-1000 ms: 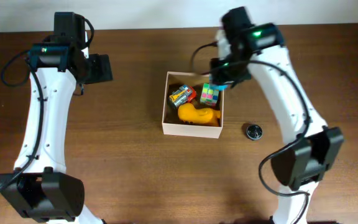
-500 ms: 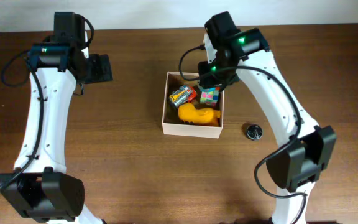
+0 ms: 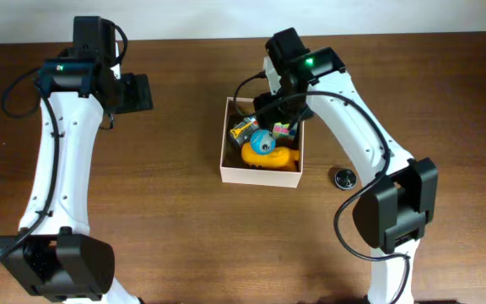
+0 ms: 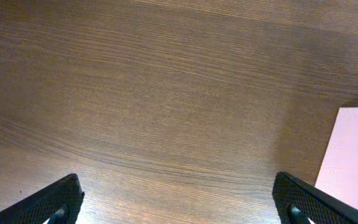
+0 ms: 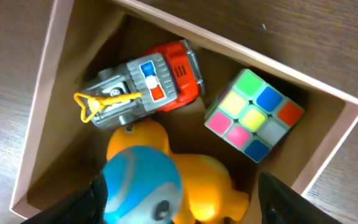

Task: Pack container
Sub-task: 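Carry the blue ball into the box and release it, then move the right gripper to the black puck and grasp it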

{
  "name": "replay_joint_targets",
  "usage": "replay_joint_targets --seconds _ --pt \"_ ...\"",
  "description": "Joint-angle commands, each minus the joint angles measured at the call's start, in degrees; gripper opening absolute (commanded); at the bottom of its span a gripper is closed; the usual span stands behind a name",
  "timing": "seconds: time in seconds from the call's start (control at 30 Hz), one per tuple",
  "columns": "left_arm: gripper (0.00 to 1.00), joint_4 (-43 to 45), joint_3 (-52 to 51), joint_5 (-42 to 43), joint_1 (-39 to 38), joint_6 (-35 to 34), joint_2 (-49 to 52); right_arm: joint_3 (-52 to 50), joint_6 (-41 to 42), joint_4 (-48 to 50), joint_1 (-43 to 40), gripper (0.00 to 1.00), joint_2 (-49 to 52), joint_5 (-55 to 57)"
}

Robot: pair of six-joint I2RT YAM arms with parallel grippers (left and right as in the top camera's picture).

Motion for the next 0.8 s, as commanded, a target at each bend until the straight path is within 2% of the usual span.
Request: replay_joint_targets --seconds 0.0,0.13,0.3,0.33,0.37,0.43,0.5,0.67,0.77 --pt "0.99 0.0 0.6 0.2 0.1 -0.5 -0.5 1.0 -0.7 -2.4 -3.6 0.72 -5.3 0.7" --pt "0.99 0.0 0.6 0.2 0.1 -0.5 -0.5 1.0 0.9 -7.8 -10.8 0.71 -11.1 0.2" --pt "0.99 0.0 0.6 0.2 0.1 -0.5 -0.5 1.0 0.8 -13.6 -18.0 0.69 -13.6 -2.5" --pt "0.99 0.0 0.6 0.2 0.1 -0.5 -0.5 1.0 0.8 -14.0 -18.9 0.79 -13.4 -2.6" --pt "0.99 0.0 0.6 0.2 0.1 -0.5 -0.5 1.0 0.8 -13.6 -19.3 0.99 -13.4 -2.5" --pt "0.99 0.0 0.6 0.2 0.1 -0.5 -0.5 1.0 0.8 -13.0 -19.6 0.96 -13.4 -2.6" --pt "0.99 0.0 0.6 0.2 0.1 -0.5 -0.5 0.4 0.8 -14.2 -19.6 0.84 -13.4 -2.5" --pt "0.99 0.0 0.6 0.2 0.1 -0.5 -0.5 -7.3 0.8 -15.0 -19.6 0.82 -13.4 -2.4" --pt "0.99 0.0 0.6 0.2 0.1 -0.5 -0.5 -16.5 0.9 -10.7 -19.7 0.80 -13.4 -2.3"
